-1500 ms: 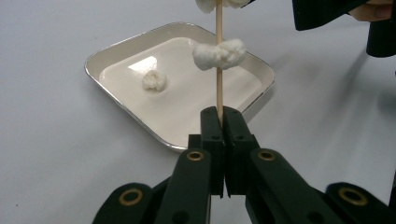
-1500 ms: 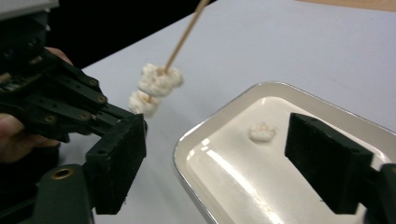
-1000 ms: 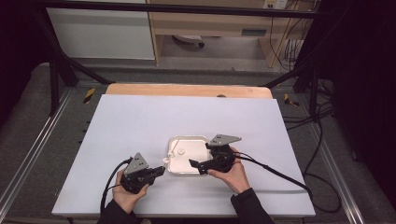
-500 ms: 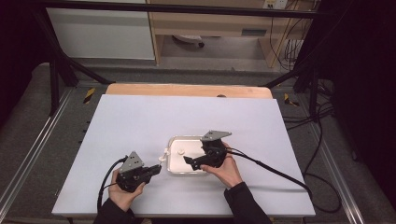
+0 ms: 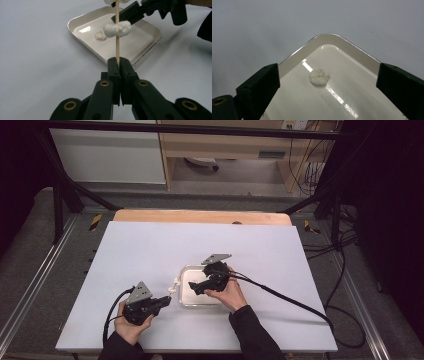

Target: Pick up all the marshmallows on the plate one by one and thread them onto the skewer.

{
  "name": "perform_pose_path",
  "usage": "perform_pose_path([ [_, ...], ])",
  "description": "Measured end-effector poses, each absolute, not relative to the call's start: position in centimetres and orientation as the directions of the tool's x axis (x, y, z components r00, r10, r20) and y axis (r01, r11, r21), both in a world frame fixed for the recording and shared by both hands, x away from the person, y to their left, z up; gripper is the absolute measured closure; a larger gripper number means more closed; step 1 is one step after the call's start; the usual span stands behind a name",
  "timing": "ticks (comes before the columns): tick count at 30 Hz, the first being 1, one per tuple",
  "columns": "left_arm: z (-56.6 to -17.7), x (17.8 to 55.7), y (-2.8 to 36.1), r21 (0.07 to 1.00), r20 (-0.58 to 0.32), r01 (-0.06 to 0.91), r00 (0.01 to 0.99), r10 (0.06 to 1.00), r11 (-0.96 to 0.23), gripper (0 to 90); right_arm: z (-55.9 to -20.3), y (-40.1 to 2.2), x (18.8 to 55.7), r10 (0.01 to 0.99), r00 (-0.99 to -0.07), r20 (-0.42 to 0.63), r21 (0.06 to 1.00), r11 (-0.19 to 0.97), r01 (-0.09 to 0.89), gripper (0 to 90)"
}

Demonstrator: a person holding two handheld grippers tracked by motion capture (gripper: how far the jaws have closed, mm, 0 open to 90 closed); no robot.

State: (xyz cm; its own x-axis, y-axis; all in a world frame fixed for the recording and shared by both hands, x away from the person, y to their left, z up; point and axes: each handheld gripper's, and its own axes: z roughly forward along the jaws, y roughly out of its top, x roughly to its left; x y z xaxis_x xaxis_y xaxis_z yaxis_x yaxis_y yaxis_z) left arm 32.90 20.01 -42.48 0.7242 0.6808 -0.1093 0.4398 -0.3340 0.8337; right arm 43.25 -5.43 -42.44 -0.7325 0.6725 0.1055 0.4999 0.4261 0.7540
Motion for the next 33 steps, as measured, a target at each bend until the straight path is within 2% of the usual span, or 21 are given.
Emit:
perform_pose_path([
  [11,-42.6,33.0,20.0,0.833,-0.113,0.443,0.724,0.680,-0.332,88.3,-43.9,-4.0,44.7,0.641,-0.766,0.045,0.709,0.520,0.477,25.2],
  [25,-42.7,33.0,19.9,0.830,-0.112,0.443,0.728,0.676,-0.340,88.3,-44.3,-3.6,44.9,0.613,-0.788,0.056,0.686,0.550,0.476,49.4],
  [33,-42.7,33.0,19.8,0.829,-0.111,0.443,0.728,0.676,-0.341,88.3,-44.5,-3.6,44.7,0.593,-0.805,0.032,0.697,0.564,0.443,61.6],
])
